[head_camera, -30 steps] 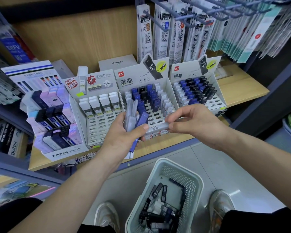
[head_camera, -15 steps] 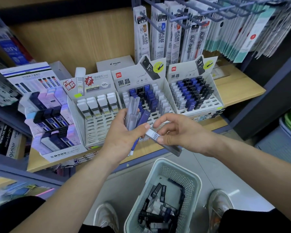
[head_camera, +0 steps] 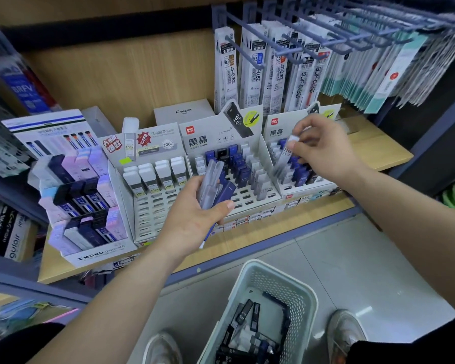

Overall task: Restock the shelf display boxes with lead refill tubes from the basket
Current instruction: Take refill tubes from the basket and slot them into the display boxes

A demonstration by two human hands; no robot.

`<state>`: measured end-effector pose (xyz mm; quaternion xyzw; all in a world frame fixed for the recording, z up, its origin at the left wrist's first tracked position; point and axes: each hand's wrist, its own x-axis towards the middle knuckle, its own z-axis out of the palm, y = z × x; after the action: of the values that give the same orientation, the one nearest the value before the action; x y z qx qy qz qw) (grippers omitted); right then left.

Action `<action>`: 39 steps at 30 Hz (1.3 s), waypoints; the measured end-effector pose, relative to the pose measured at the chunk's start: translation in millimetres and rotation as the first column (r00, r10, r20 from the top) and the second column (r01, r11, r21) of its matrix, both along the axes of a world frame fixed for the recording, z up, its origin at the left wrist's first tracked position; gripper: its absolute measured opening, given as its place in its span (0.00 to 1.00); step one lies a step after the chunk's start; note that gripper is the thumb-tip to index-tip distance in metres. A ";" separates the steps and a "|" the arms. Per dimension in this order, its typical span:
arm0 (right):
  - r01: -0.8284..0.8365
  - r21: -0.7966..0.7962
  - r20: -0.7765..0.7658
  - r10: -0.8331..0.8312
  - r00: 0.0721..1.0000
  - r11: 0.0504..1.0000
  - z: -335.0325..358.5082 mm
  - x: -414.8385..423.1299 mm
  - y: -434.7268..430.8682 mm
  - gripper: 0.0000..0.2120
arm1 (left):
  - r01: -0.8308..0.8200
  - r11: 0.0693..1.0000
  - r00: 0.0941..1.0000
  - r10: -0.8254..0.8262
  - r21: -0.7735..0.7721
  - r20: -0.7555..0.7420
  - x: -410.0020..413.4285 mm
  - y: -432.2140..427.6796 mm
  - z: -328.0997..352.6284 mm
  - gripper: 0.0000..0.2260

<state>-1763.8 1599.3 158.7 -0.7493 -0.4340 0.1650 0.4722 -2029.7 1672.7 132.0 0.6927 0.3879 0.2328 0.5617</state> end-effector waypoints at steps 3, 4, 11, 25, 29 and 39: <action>0.025 -0.019 0.146 -0.022 0.989 1.000 -1.1 10.1 25.2 0.12 | -0.024 0.999 0.999 0.025 0.029 -0.035 -2.3 8.1 4.1 0.17; 0.018 -0.015 0.165 -0.016 0.986 1.000 -1.1 11.9 32.8 0.11 | -0.031 0.999 0.998 0.032 0.034 -0.044 -2.9 10.2 4.8 0.17; -0.054 -0.115 0.215 0.078 0.973 0.992 -29.2 16.3 66.7 0.11 | -0.040 0.999 0.997 0.042 0.030 -0.061 -1.1 18.5 0.9 0.17; -0.087 -0.092 0.358 0.115 0.927 0.992 -42.6 13.3 82.5 0.05 | -0.060 0.998 0.997 0.060 0.005 -0.041 3.1 19.5 -0.3 0.17; -0.095 -0.106 0.439 0.133 0.888 0.990 -46.7 11.4 90.6 0.05 | -0.070 0.997 0.997 0.070 -0.010 -0.020 2.7 19.9 0.3 0.15; -0.099 -0.123 0.293 0.131 0.947 0.987 -10.8 -13.2 57.9 0.03 | -0.048 0.998 0.998 0.049 -0.038 0.028 4.6 17.3 2.4 0.17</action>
<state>-1777.0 1657.3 147.9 -0.7633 -0.5343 0.0994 0.3494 -2025.1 1690.0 134.4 0.6691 0.4008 0.2490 0.5742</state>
